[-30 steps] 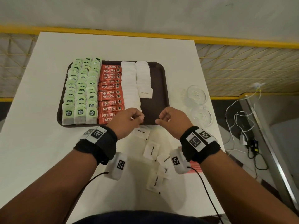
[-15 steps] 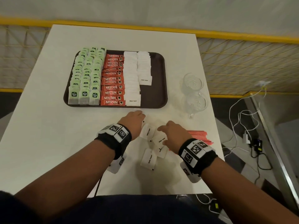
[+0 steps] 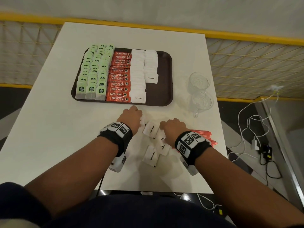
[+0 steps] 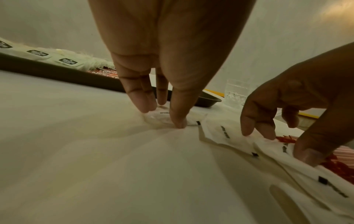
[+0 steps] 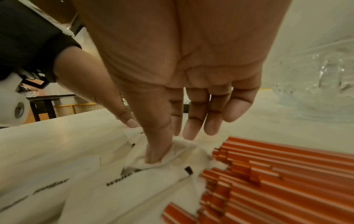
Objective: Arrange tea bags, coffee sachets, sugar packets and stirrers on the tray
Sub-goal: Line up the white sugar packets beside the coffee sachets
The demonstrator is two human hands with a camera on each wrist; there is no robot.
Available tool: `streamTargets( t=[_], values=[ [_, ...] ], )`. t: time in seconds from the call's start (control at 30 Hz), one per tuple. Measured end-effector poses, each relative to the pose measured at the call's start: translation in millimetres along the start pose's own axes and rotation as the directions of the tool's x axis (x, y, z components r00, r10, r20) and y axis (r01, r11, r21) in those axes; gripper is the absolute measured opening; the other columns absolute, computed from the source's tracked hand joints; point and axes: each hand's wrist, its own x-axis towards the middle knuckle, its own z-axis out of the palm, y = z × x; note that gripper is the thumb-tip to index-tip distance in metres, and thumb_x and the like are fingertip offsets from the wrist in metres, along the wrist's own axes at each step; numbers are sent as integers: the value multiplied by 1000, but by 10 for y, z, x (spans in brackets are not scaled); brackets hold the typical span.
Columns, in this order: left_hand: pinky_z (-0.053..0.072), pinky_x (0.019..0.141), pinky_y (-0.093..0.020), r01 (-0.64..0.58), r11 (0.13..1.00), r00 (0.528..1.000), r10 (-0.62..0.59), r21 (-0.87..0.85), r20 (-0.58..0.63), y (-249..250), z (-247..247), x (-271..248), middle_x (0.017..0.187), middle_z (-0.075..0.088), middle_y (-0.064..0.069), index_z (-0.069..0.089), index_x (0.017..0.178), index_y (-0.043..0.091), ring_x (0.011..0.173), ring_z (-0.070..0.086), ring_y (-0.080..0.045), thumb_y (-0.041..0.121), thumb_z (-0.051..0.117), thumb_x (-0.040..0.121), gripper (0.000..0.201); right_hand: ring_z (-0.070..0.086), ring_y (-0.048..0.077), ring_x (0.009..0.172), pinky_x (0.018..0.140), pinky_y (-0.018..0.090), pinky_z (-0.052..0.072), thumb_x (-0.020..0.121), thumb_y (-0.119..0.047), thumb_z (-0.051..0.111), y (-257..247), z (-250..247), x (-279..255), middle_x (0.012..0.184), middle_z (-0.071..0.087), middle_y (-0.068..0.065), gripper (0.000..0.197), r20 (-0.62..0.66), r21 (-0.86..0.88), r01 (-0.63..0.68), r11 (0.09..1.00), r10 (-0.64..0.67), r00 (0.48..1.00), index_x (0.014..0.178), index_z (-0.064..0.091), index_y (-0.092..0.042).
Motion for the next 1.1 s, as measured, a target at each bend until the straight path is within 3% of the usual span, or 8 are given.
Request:
streamTargets(
  t=[0.17, 0.3, 0.37, 0.53, 0.63, 0.77, 0.93, 1.1],
  values=[
    [47, 99, -42, 34, 999, 999, -34, -1, 30, -6, -20, -32, 129, 50, -8, 51, 128, 15, 116, 49, -30, 27, 69, 90, 44, 45, 27, 115, 97, 41, 41, 89, -31, 64, 19, -25, 19, 120, 51, 5, 29, 46, -36, 18, 999, -17, 999, 115, 58, -18],
    [48, 98, -43, 155, 975, 987, -147, -157, 58, -25, 20, -49, 128, 50, -12, 43, 134, 15, 113, 55, -33, 26, 72, 87, 57, 53, 30, 108, 91, 39, 48, 89, -19, 62, 5, -44, 8, 116, 52, 10, 24, 71, 60, 37, 997, -41, 997, 111, 56, -13],
    [49, 97, -41, 191, 959, 980, -176, -209, 89, -27, 17, -57, 128, 47, -13, 46, 132, 13, 111, 57, -32, 27, 71, 87, 53, 57, 30, 103, 87, 37, 49, 89, -14, 61, -1, -48, 1, 115, 54, 11, 27, 72, 123, 39, 992, -48, 996, 114, 54, -10],
    [50, 94, -42, 192, 975, 978, -180, -113, 108, -20, -42, -100, 120, 55, -10, 55, 121, 15, 107, 57, -29, 30, 61, 91, 34, 57, 27, 104, 90, 38, 49, 87, -15, 60, 5, 10, -19, 115, 57, 7, 36, 55, 171, 20, 985, -30, 998, 122, 53, -16],
    [49, 90, -38, 193, 937, 980, -172, -291, 97, -2, -94, -121, 120, 58, -12, 45, 128, 10, 106, 58, -31, 23, 53, 95, 36, 58, 25, 104, 89, 37, 49, 86, -17, 60, 38, 52, -26, 112, 57, 3, 36, 40, 192, 3, 981, -11, 999, 122, 54, -21],
    [42, 84, -31, 155, 899, 986, -111, -410, 128, 157, -136, -149, 128, 56, -15, 40, 136, 6, 111, 55, -31, 23, 46, 99, 41, 58, 21, 98, 76, 29, 43, 86, -14, 60, 81, 68, -42, 98, 57, -3, 34, 10, 266, 3, 964, -6, 1000, 119, 55, -21],
    [46, 88, -35, 143, 940, 985, -103, -311, 141, 324, 30, -96, 126, 56, -9, 49, 128, 10, 109, 56, -26, 44, 63, 90, 53, 53, 13, 87, 78, 27, 45, 85, -12, 61, 105, -25, -113, 91, 59, -7, 29, -78, 375, 20, 927, 10, 997, 114, 59, -20],
    [48, 90, -36, 135, 970, 988, -116, -203, 103, 379, 73, -21, 120, 50, -10, 53, 122, 10, 105, 58, -28, 41, 70, 86, 50, 57, 12, 85, 76, 23, 44, 83, -9, 60, 157, -96, -183, 88, 64, -6, 27, -167, 457, 40, 889, 41, 985, 108, 62, -19]
  ],
)
